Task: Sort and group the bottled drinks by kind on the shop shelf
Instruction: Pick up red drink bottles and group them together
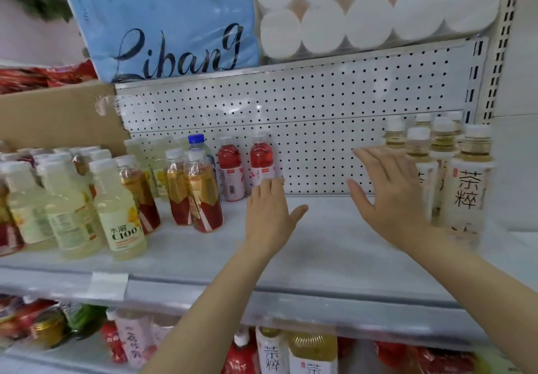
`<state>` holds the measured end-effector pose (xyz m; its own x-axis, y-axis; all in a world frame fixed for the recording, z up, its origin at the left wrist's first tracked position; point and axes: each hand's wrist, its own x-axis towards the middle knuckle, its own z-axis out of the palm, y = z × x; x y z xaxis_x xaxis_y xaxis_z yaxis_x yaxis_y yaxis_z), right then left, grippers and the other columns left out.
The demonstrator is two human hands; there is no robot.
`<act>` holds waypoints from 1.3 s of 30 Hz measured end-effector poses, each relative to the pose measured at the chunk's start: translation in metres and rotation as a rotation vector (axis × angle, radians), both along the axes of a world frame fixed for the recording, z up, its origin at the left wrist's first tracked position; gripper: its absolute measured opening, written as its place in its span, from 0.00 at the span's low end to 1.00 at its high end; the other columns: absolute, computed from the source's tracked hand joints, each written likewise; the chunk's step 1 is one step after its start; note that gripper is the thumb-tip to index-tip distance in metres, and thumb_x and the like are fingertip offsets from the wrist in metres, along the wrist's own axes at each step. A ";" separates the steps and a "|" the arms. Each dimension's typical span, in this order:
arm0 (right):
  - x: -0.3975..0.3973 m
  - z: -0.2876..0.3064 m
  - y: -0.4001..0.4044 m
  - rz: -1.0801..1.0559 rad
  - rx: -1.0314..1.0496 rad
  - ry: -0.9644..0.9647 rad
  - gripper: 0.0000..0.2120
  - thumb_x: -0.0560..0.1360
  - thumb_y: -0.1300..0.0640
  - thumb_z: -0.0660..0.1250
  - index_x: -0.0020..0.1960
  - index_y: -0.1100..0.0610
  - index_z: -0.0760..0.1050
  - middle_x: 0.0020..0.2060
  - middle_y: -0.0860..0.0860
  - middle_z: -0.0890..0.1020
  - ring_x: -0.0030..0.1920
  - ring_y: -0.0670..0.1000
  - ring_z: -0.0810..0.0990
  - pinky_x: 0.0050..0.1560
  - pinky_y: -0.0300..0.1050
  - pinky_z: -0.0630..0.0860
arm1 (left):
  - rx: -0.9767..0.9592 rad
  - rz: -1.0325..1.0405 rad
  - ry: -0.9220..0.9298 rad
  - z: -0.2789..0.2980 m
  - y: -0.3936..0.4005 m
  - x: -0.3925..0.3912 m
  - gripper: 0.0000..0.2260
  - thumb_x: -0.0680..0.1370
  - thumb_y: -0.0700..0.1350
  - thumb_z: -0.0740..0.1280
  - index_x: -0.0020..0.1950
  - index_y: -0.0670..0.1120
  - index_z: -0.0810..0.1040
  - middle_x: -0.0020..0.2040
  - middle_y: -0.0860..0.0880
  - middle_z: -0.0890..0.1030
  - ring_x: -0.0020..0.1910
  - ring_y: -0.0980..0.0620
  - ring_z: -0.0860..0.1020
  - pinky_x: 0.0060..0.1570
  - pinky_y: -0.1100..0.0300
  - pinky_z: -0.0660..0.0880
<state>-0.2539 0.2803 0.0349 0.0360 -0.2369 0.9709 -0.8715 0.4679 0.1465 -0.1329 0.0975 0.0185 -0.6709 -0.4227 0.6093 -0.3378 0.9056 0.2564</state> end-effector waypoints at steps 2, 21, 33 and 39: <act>0.002 -0.001 -0.027 0.005 0.010 -0.024 0.21 0.78 0.52 0.64 0.65 0.65 0.75 0.57 0.60 0.80 0.58 0.62 0.76 0.62 0.55 0.70 | -0.019 0.014 0.000 0.006 -0.019 0.002 0.33 0.78 0.62 0.66 0.75 0.45 0.64 0.69 0.47 0.71 0.66 0.45 0.69 0.66 0.54 0.67; -0.057 -0.016 -0.286 0.047 0.116 -1.115 0.21 0.77 0.53 0.57 0.67 0.62 0.64 0.63 0.59 0.69 0.54 0.55 0.70 0.57 0.51 0.73 | -0.191 -0.069 -0.111 0.042 -0.125 -0.038 0.23 0.81 0.51 0.64 0.73 0.43 0.64 0.69 0.45 0.70 0.66 0.45 0.69 0.66 0.54 0.68; -0.050 -0.013 -0.237 0.233 -0.010 -1.229 0.29 0.65 0.49 0.79 0.58 0.53 0.66 0.51 0.52 0.76 0.48 0.53 0.79 0.45 0.49 0.77 | 0.366 0.281 0.019 0.082 -0.173 -0.120 0.38 0.82 0.46 0.60 0.78 0.33 0.36 0.80 0.33 0.41 0.80 0.35 0.42 0.79 0.46 0.45; -0.026 0.005 -0.171 0.275 0.031 -1.248 0.28 0.65 0.52 0.80 0.58 0.51 0.69 0.49 0.50 0.79 0.47 0.49 0.80 0.46 0.46 0.78 | 0.618 0.351 0.159 0.070 -0.196 -0.144 0.39 0.80 0.48 0.66 0.79 0.35 0.45 0.77 0.34 0.59 0.75 0.37 0.62 0.74 0.46 0.62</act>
<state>-0.2799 0.1097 0.0395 -0.8410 -0.3896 0.3755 -0.4921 0.2620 -0.8302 -0.2765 -0.0986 0.0888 -0.3556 -0.8953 0.2683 -0.4977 0.4244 0.7564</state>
